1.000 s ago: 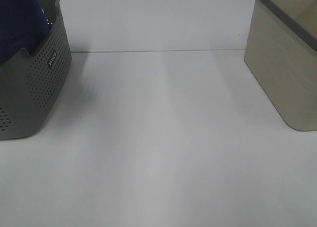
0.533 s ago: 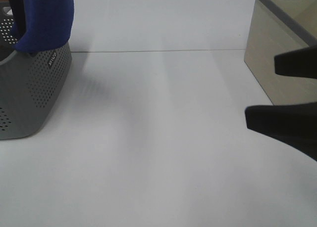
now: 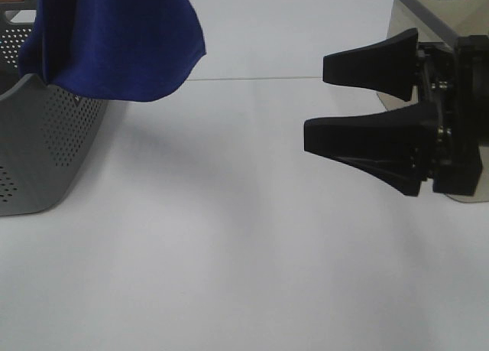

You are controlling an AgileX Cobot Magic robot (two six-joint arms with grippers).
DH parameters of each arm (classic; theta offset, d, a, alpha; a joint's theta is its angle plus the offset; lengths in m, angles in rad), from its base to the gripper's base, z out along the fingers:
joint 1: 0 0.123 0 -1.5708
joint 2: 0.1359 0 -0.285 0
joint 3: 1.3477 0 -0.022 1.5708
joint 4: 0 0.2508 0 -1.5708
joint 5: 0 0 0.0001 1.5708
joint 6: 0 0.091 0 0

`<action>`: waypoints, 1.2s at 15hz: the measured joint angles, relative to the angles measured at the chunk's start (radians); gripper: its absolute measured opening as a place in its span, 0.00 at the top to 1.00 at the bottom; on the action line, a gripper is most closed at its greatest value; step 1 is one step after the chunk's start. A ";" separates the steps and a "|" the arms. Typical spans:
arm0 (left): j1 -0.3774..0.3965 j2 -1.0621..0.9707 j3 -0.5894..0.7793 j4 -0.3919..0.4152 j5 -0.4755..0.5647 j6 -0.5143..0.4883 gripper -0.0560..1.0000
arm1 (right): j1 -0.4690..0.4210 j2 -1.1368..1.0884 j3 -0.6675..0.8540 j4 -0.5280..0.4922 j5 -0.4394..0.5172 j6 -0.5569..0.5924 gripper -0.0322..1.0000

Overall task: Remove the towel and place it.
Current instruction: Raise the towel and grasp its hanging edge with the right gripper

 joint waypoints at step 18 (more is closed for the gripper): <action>-0.043 0.000 0.000 -0.121 0.016 -0.048 0.95 | 0.280 0.536 -0.531 -0.097 -0.016 0.109 0.05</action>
